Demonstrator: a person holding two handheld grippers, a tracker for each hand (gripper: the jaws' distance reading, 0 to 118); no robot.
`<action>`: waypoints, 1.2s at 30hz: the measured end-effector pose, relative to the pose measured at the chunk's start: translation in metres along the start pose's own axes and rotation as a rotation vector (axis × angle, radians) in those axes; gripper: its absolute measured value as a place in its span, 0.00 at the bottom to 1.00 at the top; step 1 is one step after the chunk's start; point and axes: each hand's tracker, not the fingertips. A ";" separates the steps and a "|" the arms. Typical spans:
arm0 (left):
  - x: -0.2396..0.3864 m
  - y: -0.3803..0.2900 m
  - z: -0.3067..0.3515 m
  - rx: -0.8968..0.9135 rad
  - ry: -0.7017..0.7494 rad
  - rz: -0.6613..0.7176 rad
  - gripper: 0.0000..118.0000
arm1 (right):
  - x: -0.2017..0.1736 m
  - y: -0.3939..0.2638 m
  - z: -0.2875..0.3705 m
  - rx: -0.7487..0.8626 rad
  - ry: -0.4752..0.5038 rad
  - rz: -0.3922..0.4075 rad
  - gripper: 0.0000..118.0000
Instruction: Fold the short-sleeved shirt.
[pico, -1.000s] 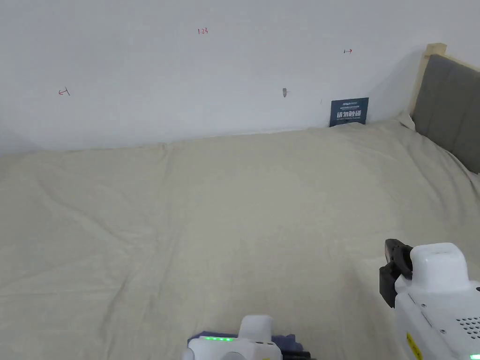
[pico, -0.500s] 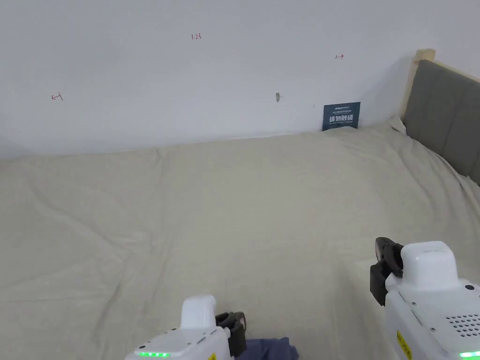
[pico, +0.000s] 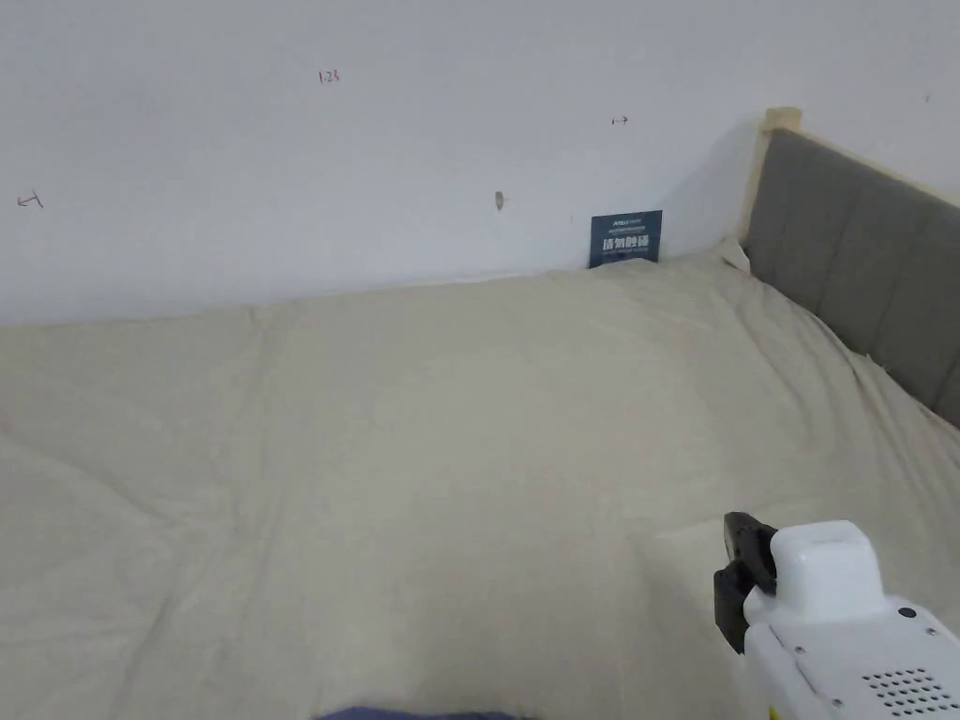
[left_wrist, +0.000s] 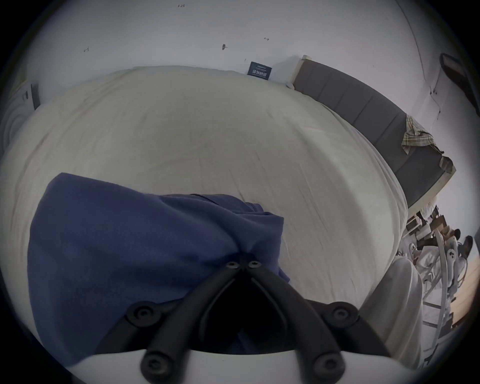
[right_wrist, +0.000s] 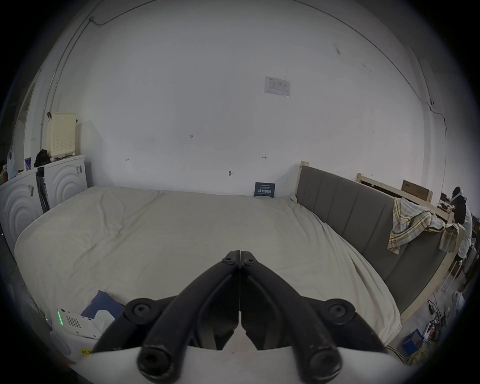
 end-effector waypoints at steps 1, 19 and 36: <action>0.001 -0.002 0.003 0.009 0.007 0.000 0.00 | 0.001 0.000 0.000 -0.001 -0.004 -0.003 0.00; -0.045 0.102 0.226 0.651 0.191 -0.184 0.00 | -0.029 0.034 0.040 0.135 0.053 -0.010 0.00; -0.134 0.105 0.322 0.870 0.460 -0.089 0.00 | -0.068 0.058 0.035 0.211 0.089 0.025 0.00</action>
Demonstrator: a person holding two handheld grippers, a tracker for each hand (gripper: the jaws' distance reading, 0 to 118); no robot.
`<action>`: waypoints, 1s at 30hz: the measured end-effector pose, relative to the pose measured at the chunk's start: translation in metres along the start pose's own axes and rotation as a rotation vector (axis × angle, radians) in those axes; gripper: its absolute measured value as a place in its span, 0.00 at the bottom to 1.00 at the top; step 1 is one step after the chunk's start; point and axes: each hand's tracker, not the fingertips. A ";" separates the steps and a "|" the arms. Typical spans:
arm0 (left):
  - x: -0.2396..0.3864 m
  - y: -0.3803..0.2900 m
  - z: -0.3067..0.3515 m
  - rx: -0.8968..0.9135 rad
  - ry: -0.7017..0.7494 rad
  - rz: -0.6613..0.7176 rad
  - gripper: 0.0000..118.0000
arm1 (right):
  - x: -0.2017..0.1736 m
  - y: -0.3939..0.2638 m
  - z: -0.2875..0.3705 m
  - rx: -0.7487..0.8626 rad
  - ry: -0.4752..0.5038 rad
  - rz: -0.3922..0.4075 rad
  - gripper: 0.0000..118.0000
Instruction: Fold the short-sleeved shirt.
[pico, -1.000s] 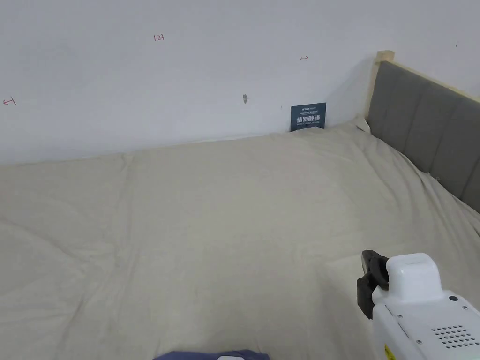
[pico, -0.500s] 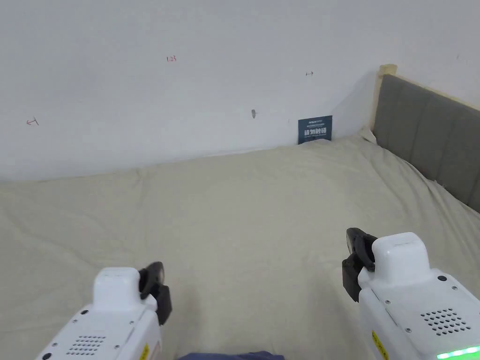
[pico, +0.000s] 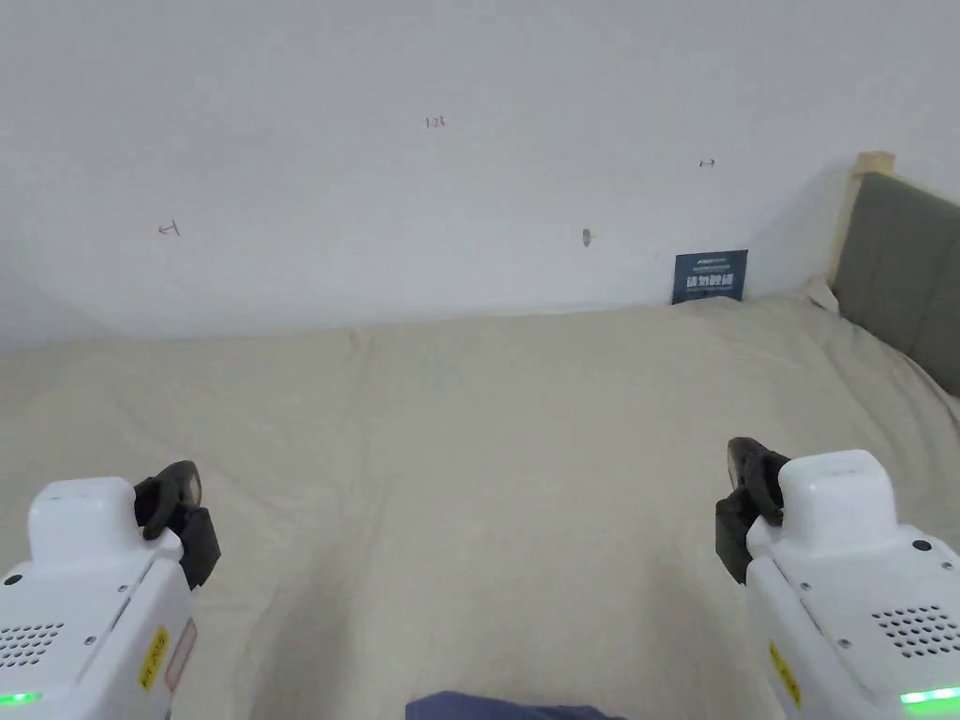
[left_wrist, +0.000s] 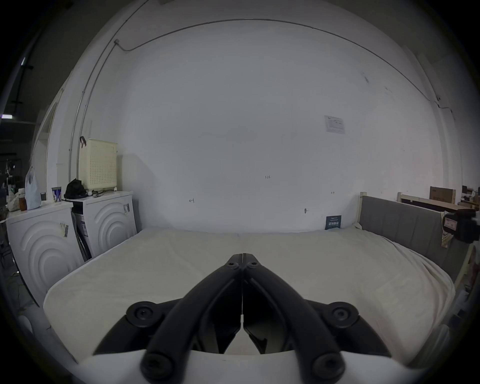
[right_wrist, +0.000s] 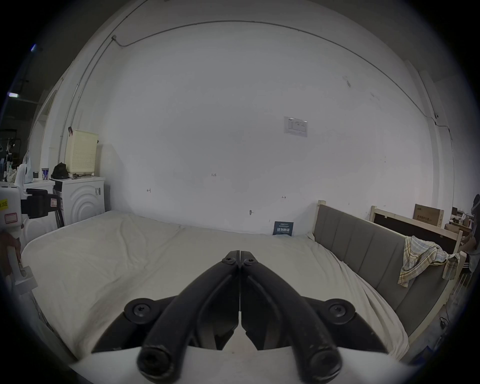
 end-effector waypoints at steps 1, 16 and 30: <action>-0.001 0.000 0.000 -0.002 0.003 0.008 0.00 | -0.001 0.000 -0.001 -0.001 0.001 0.002 0.00; -0.012 -0.008 -0.006 -0.029 -0.014 0.075 0.00 | -0.019 -0.038 -0.018 -0.101 0.045 -0.040 0.00; -0.023 -0.028 -0.016 -0.123 -0.073 0.102 0.00 | -0.112 -0.228 -0.051 -0.602 0.163 -0.070 0.00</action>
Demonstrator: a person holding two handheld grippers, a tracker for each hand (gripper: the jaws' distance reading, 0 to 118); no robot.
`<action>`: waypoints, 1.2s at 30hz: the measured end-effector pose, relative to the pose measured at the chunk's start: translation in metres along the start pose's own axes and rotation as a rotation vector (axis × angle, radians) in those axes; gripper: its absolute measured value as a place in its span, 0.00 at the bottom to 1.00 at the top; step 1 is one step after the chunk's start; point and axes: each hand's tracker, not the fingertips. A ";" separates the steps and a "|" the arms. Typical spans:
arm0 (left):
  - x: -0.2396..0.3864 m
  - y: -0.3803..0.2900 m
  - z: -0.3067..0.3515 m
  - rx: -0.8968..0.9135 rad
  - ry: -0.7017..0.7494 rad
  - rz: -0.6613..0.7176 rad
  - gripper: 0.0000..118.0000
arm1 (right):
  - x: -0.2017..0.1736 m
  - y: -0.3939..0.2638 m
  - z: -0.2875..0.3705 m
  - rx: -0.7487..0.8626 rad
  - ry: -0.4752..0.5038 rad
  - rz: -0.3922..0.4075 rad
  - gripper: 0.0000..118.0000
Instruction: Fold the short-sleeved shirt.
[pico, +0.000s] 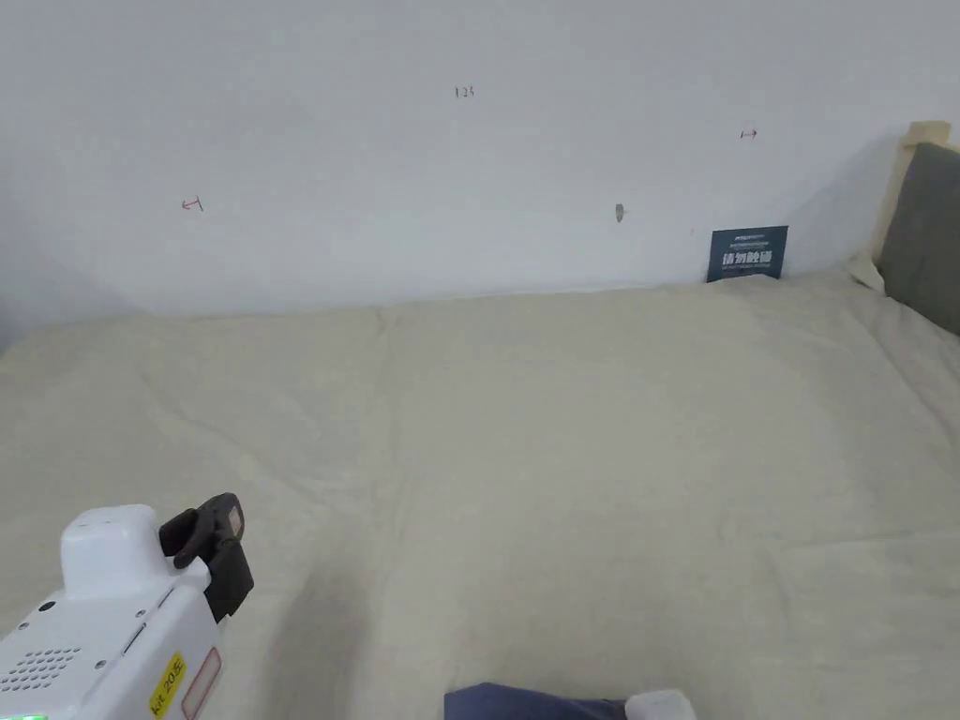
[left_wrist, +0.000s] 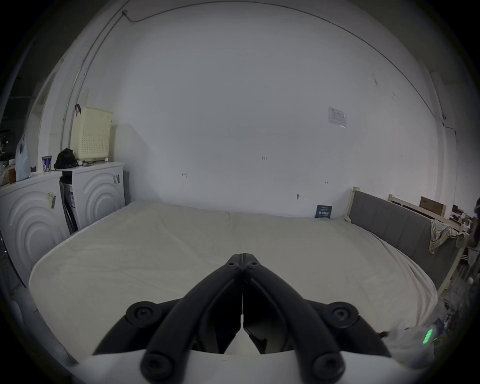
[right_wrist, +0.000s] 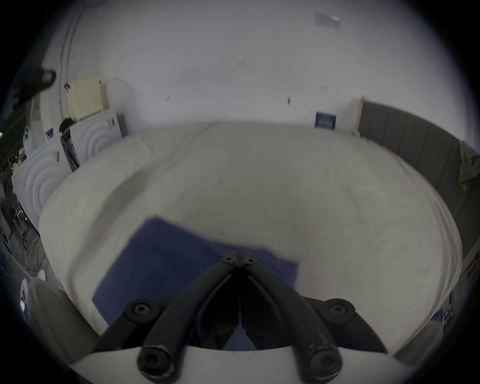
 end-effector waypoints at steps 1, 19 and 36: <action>-0.001 -0.002 -0.002 -0.013 -0.009 0.006 0.00 | -0.001 -0.010 -0.012 -0.065 0.002 -0.017 0.00; 0.024 -0.181 -0.107 -0.864 -0.216 0.499 0.91 | 0.008 -0.027 -0.021 -0.072 0.035 0.008 0.00; 0.068 -0.197 -0.106 -0.980 -0.369 0.283 0.13 | 0.024 -0.019 -0.025 -0.105 0.103 -0.025 0.00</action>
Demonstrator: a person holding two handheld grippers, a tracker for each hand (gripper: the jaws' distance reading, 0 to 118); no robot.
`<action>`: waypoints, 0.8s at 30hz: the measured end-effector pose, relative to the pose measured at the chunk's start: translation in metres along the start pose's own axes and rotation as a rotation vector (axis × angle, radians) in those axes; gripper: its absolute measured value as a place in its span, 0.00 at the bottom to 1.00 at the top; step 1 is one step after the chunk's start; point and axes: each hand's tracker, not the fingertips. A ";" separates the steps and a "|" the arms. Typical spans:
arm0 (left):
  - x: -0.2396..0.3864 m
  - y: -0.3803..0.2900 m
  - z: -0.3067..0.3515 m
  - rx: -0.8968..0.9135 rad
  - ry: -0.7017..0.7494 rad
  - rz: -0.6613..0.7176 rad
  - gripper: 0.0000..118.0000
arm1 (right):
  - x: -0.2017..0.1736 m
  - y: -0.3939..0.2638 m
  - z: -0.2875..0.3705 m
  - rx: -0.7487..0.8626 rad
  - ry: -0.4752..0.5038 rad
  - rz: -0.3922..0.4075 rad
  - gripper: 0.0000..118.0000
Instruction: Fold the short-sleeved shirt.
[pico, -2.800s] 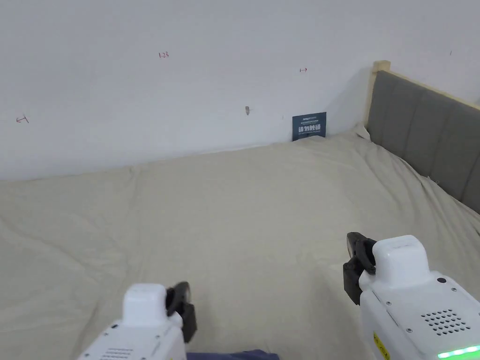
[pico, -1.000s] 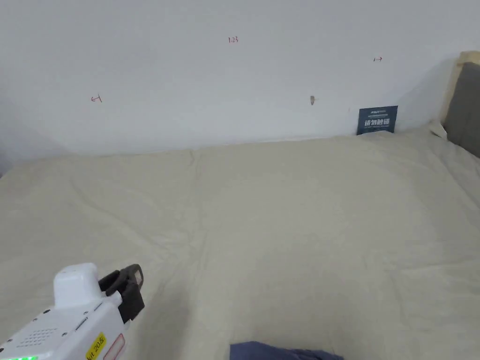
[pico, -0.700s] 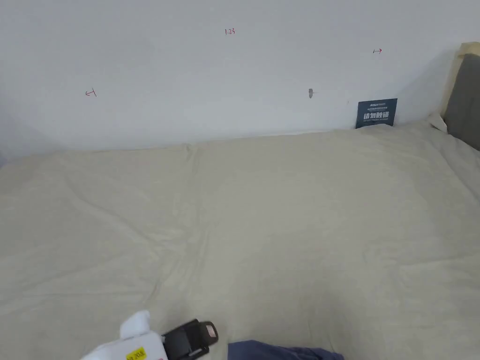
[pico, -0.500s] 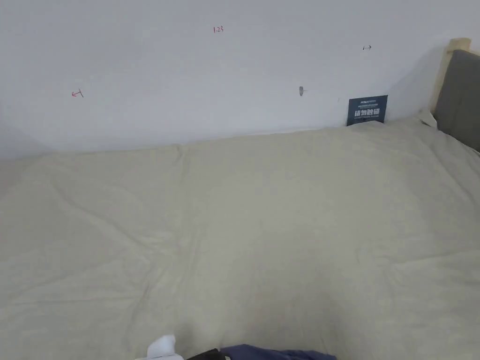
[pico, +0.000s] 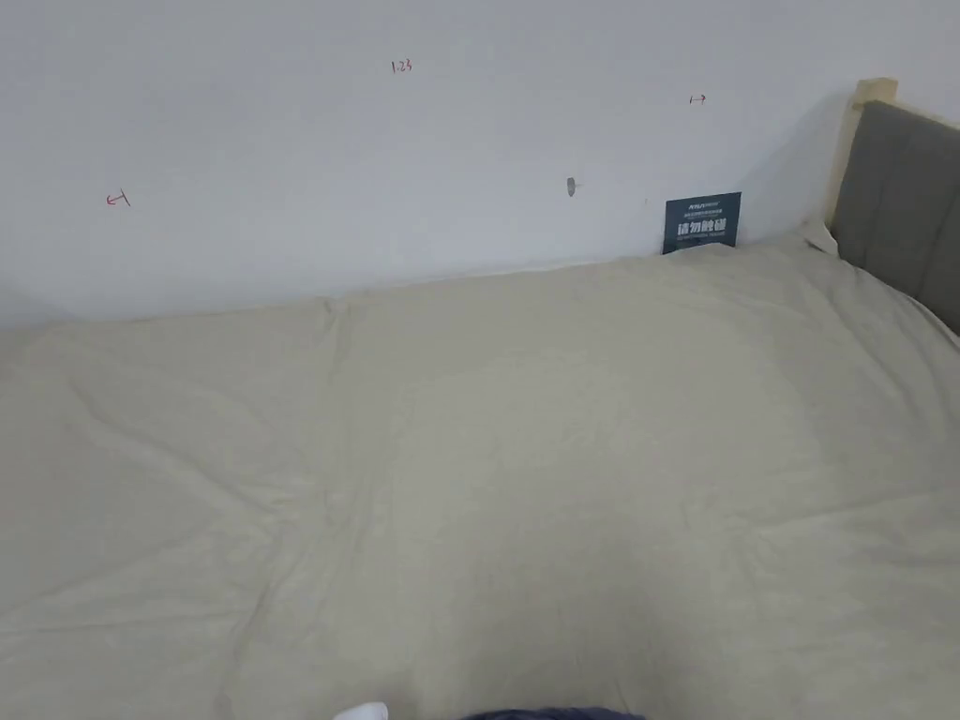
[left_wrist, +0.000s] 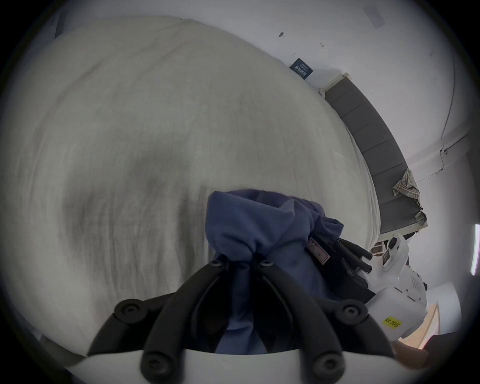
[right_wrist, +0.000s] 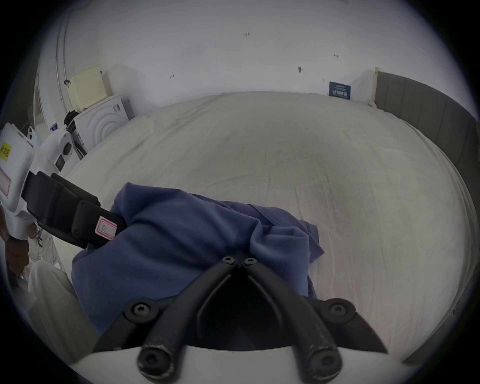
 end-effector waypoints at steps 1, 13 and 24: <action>0.002 0.001 0.005 0.013 0.005 -0.006 0.12 | 0.001 0.004 0.002 -0.011 0.006 -0.002 0.00; -0.052 0.036 0.092 0.155 0.218 -0.050 0.12 | 0.015 0.084 0.079 0.286 0.023 0.007 0.00; -0.226 0.071 0.241 0.252 0.588 0.081 0.12 | -0.014 0.129 0.100 0.427 -0.008 0.032 0.00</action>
